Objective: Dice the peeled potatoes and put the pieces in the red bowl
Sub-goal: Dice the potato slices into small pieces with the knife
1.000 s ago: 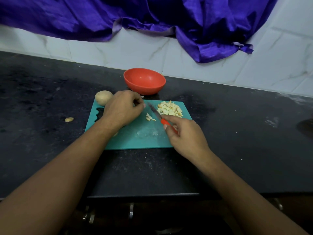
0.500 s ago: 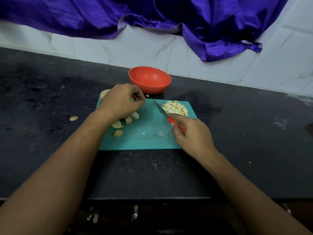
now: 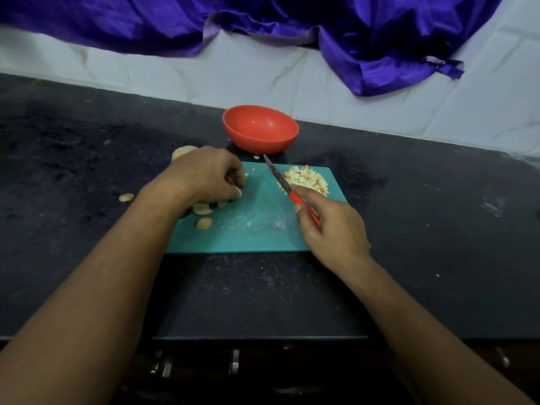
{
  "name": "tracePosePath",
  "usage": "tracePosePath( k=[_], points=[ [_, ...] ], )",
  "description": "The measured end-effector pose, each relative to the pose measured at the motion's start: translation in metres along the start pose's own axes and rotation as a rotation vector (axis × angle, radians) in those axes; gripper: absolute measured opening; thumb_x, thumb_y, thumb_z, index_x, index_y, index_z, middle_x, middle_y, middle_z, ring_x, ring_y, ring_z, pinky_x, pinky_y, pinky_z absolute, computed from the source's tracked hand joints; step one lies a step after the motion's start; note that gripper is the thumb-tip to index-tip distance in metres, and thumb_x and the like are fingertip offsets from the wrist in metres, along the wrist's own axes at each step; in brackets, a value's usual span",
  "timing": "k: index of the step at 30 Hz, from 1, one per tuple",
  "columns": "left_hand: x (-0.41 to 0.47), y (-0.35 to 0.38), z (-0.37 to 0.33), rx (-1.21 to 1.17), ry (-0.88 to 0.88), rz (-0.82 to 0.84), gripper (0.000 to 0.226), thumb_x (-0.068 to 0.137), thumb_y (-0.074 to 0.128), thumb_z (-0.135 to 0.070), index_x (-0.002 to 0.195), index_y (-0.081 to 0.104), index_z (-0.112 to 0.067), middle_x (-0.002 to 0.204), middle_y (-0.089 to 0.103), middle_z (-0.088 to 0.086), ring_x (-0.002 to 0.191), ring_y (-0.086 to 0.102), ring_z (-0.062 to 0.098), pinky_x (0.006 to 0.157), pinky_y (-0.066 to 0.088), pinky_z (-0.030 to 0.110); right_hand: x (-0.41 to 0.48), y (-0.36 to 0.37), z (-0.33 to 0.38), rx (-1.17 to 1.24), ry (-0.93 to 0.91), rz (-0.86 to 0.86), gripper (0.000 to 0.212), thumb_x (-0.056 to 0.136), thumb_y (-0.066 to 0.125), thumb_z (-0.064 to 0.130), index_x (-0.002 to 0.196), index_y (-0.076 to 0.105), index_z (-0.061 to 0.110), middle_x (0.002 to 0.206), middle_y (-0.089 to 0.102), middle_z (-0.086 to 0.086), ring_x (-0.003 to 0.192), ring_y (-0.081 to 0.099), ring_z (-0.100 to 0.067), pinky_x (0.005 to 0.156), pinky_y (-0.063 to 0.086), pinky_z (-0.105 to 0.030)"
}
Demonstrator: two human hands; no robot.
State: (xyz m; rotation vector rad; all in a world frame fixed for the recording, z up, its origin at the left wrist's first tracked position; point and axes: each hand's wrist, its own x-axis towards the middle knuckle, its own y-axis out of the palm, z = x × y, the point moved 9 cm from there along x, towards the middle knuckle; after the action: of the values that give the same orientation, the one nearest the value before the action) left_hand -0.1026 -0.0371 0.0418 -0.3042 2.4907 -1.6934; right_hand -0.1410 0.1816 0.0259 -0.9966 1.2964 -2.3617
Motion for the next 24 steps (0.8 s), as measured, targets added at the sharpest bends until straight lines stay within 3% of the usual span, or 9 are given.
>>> tracePosePath(
  k=[5, 8, 15, 19, 21, 24],
  points=[
    [0.005, 0.005, 0.008, -0.013, -0.016, 0.013, 0.018, 0.087, 0.079, -0.032, 0.103, 0.071, -0.036, 0.098, 0.069, -0.018, 0.093, 0.063, 0.002, 0.087, 0.056, 0.035, 0.000, 0.000, 0.000, 0.005, 0.007, 0.011, 0.040, 0.101, 0.054, 0.036, 0.141, 0.059, 0.040, 0.059, 0.046, 0.016, 0.053, 0.044, -0.002, 0.053, 0.031, -0.024],
    [0.008, 0.008, 0.009, 0.010, -0.018, 0.023, 0.014, 0.089, 0.077, -0.034, 0.101, 0.070, -0.035, 0.095, 0.068, -0.018, 0.090, 0.062, 0.002, 0.085, 0.056, 0.035, 0.000, 0.000, 0.000, 0.008, 0.007, 0.010, 0.040, 0.101, 0.054, 0.036, 0.140, 0.060, 0.040, 0.057, 0.043, 0.017, 0.051, 0.042, -0.002, 0.052, 0.029, -0.022],
    [0.011, 0.010, 0.008, -0.024, 0.016, 0.006, 0.011, 0.088, 0.079, -0.026, 0.087, 0.068, -0.031, 0.086, 0.068, -0.015, 0.082, 0.061, -0.001, 0.071, 0.050, 0.027, 0.000, 0.000, 0.001, 0.005, 0.007, 0.020, 0.041, 0.101, 0.052, 0.037, 0.141, 0.058, 0.040, 0.072, 0.064, 0.010, 0.060, 0.054, -0.008, 0.059, 0.045, -0.031],
    [0.010, 0.004, -0.007, -0.117, 0.082, -0.120, 0.016, 0.085, 0.082, -0.024, 0.084, 0.067, -0.029, 0.082, 0.067, -0.014, 0.074, 0.060, -0.002, 0.062, 0.041, 0.021, 0.000, 0.001, 0.001, 0.004, 0.006, 0.019, 0.041, 0.101, 0.053, 0.037, 0.142, 0.058, 0.040, 0.067, 0.058, 0.012, 0.054, 0.048, -0.005, 0.055, 0.043, -0.030],
    [0.008, 0.001, -0.017, -0.201, 0.117, -0.201, 0.016, 0.084, 0.084, -0.026, 0.083, 0.068, -0.030, 0.081, 0.066, -0.015, 0.074, 0.060, -0.003, 0.067, 0.047, 0.022, -0.001, 0.001, 0.001, 0.002, 0.010, 0.014, 0.041, 0.101, 0.054, 0.036, 0.141, 0.058, 0.039, 0.061, 0.050, 0.014, 0.051, 0.044, -0.002, 0.054, 0.036, -0.027],
    [0.009, 0.010, -0.029, -0.216, 0.145, -0.193, 0.010, 0.085, 0.083, -0.026, 0.089, 0.074, -0.029, 0.085, 0.068, -0.017, 0.082, 0.063, -0.002, 0.081, 0.055, 0.028, -0.001, 0.000, 0.002, -0.012, 0.010, 0.025, 0.041, 0.101, 0.053, 0.037, 0.142, 0.058, 0.040, 0.060, 0.047, 0.015, 0.051, 0.042, -0.002, 0.054, 0.032, -0.026]
  ],
)
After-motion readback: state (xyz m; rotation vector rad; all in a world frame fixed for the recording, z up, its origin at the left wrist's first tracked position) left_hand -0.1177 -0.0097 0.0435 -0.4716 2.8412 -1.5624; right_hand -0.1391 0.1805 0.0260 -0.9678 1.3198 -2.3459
